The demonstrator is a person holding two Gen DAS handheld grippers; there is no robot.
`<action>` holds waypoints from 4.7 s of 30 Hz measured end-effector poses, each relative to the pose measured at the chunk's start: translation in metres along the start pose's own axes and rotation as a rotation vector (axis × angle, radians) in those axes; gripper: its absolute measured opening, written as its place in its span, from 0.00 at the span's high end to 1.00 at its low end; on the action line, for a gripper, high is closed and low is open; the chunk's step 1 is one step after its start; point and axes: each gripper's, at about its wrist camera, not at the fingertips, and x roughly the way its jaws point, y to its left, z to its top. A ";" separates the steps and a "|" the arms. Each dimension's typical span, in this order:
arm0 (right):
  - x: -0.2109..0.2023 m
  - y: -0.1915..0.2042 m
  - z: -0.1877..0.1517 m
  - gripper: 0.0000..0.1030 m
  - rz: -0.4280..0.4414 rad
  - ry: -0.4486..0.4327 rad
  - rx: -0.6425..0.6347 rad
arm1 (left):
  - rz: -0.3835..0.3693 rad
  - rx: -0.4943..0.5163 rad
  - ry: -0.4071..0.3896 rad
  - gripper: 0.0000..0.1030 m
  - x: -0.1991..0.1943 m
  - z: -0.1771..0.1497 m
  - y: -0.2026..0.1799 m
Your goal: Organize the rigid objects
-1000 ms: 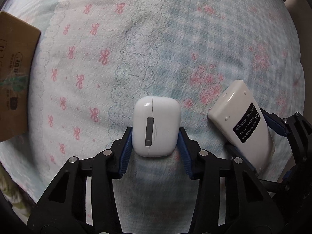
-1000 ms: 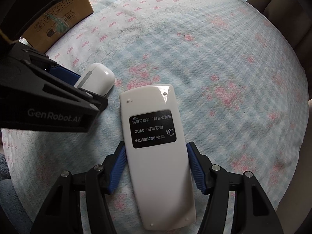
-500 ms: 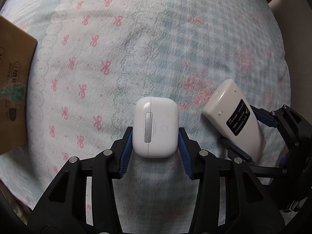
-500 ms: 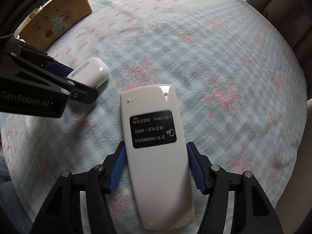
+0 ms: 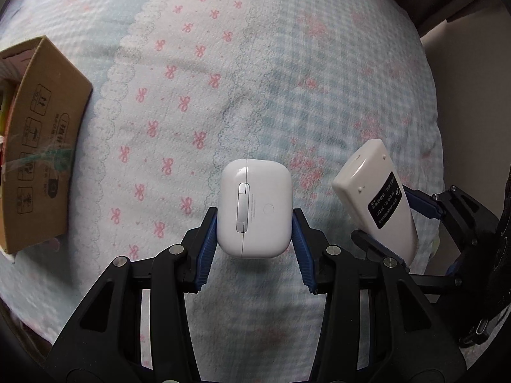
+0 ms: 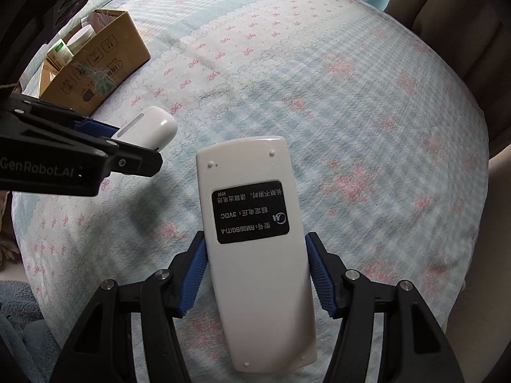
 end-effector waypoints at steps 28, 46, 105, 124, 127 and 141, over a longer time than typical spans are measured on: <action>-0.154 0.177 0.190 0.46 0.054 -0.195 0.203 | -0.051 0.079 -0.265 0.60 -0.258 0.000 0.232; -0.068 0.268 0.293 0.46 0.067 -0.062 0.330 | -0.016 0.328 -0.073 0.60 -0.223 0.083 0.391; -0.085 0.263 0.269 0.00 -0.012 -0.008 0.443 | 0.082 0.430 -0.171 0.00 -0.280 0.057 0.355; -0.360 0.263 0.178 0.00 -0.348 -0.493 0.634 | 0.024 0.305 -0.713 0.00 -0.492 -0.065 0.248; -0.364 0.269 0.164 0.00 -0.374 -0.513 0.629 | 0.044 0.332 -0.752 0.00 -0.497 -0.084 0.240; -0.382 0.271 0.140 0.00 -0.406 -0.580 0.645 | 0.024 0.338 -0.794 0.00 -0.499 -0.108 0.232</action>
